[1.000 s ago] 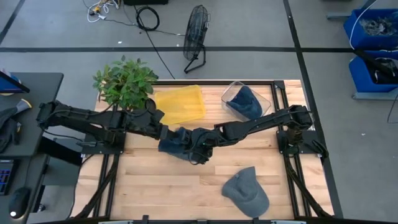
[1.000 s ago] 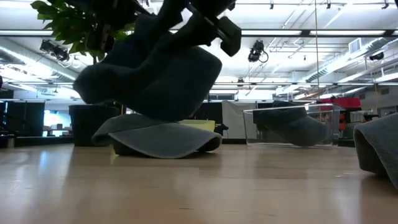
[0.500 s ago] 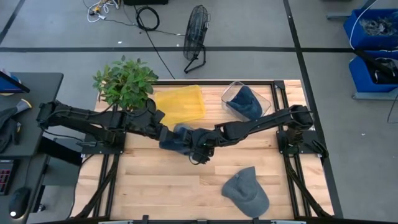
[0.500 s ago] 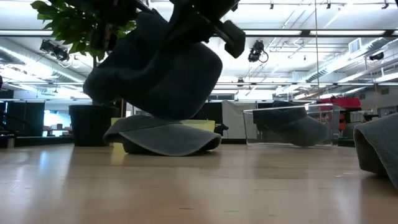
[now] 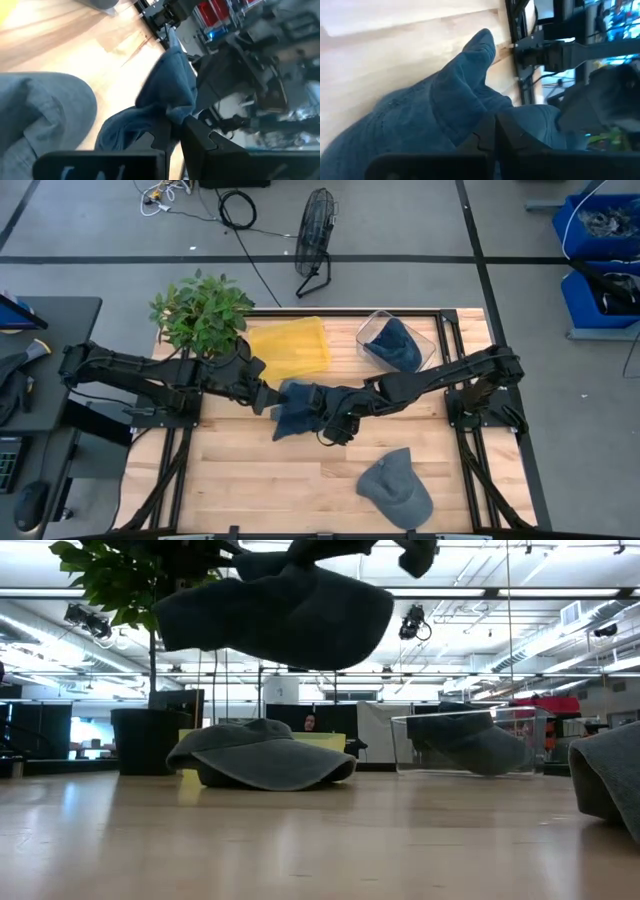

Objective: Pick & Place hat
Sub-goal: Put the blue cap into the transparent bin

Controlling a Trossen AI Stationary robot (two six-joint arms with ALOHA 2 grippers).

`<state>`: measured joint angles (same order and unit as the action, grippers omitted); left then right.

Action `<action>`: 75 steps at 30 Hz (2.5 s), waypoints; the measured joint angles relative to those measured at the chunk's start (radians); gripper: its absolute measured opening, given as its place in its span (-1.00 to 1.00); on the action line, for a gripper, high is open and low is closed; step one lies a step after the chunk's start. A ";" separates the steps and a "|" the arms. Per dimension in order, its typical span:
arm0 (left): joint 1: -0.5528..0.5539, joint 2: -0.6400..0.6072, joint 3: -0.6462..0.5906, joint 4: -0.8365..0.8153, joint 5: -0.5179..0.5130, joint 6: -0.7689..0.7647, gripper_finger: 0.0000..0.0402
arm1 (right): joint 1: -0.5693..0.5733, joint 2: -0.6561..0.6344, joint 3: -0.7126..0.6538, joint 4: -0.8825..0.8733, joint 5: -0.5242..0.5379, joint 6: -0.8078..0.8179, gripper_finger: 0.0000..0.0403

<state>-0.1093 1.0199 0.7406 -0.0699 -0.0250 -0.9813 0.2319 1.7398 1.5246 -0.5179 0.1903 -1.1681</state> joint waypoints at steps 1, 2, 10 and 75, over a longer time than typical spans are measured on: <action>0.001 0.000 0.000 -0.004 0.000 0.018 -0.79 | 0.001 -0.002 0.000 -0.025 -0.003 0.022 -0.99; 0.001 0.000 0.000 -0.007 -0.001 0.029 -0.77 | 0.001 -0.002 0.000 -0.046 -0.003 0.042 -0.99; 0.030 0.000 0.000 -0.071 -0.008 0.125 -0.55 | 0.001 -0.003 0.000 -0.148 0.048 0.166 -1.00; 0.041 0.001 0.000 -0.076 -0.008 0.397 -0.46 | -0.670 -0.466 -0.725 0.008 0.265 0.327 -0.73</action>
<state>-0.0681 1.0206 0.7406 -0.1459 -0.0330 -0.5842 -0.4386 1.2739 0.7995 -0.5100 0.4553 -0.8409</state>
